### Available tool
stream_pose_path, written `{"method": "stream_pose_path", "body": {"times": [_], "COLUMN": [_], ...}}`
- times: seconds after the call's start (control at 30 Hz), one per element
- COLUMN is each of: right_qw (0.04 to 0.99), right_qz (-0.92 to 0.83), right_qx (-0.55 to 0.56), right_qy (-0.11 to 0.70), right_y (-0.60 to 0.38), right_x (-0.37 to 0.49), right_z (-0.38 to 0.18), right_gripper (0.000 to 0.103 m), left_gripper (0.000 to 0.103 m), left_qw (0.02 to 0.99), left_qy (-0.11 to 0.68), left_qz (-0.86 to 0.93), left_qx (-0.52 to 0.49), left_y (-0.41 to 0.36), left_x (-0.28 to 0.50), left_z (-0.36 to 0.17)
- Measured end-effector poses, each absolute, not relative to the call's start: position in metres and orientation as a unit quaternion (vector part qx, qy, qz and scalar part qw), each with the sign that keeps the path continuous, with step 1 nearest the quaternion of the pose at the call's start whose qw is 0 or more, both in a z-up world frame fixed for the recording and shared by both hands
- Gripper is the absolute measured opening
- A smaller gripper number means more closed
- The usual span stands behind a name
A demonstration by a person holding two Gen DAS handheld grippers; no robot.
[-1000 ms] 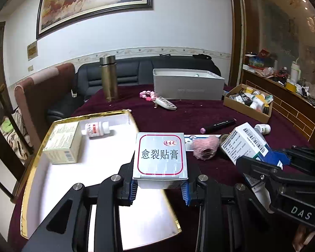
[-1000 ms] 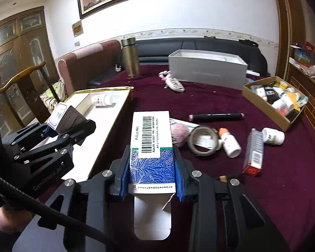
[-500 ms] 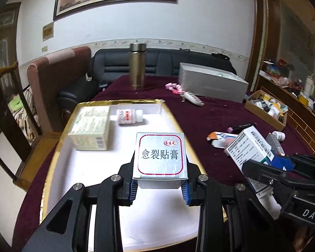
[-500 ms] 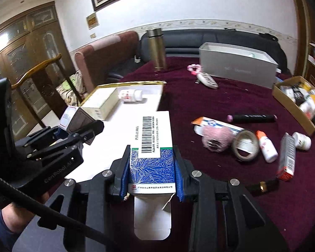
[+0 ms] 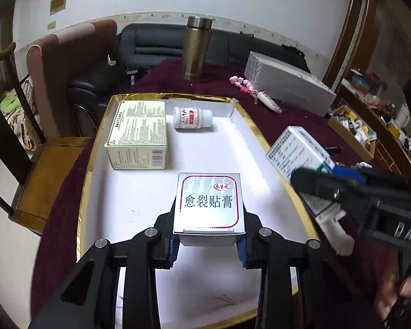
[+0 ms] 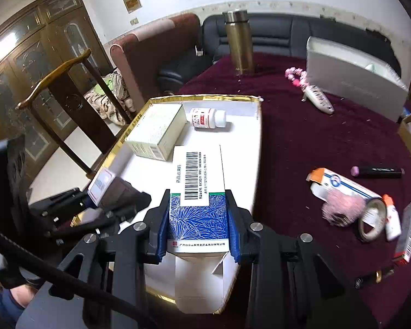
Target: Organize objects
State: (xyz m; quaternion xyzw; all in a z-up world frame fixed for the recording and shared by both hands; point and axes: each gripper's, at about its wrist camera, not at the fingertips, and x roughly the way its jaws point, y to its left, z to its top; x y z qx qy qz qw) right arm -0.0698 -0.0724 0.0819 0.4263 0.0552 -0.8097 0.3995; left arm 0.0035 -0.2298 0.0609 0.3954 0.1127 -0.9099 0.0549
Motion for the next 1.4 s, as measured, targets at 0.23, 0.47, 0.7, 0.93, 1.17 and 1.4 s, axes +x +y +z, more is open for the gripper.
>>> {"method": "stream_pose_path", "body": {"times": [0.23, 0.47, 0.7, 0.93, 1.17, 1.4], "right_qw": [0.393, 0.375, 0.359, 0.355, 0.352, 0.343], "right_qz": [-0.783, -0.774, -0.771, -0.765, -0.756, -0.75], "right_qx": [0.481, 0.509, 0.525, 0.536, 0.551, 0.565], "right_qy": [0.03, 0.04, 0.039, 0.039, 0.028, 0.019], "right_y": [-0.096, -0.12, -0.131, -0.143, -0.155, -0.161], "right_x": [-0.11, -0.135, -0.159, -0.171, -0.182, -0.194], "right_z": [0.075, 0.06, 0.048, 0.041, 0.032, 0.022], "right_gripper": [0.032, 0.032, 0.032, 0.032, 0.032, 0.032], "left_gripper": [0.029, 0.029, 0.029, 0.029, 0.029, 0.029], "left_qw": [0.044, 0.03, 0.038, 0.038, 0.043, 0.052], "left_qy": [0.104, 0.09, 0.098, 0.09, 0.099, 0.107], "left_qz": [-0.9, -0.887, -0.876, -0.872, -0.867, -0.862], "left_qx": [0.421, 0.452, 0.472, 0.479, 0.486, 0.492], "left_y": [-0.243, -0.244, -0.252, -0.254, -0.261, -0.27], "left_x": [-0.017, -0.047, -0.071, -0.083, -0.095, -0.106], "left_z": [0.069, 0.056, 0.041, 0.036, 0.03, 0.022]}}
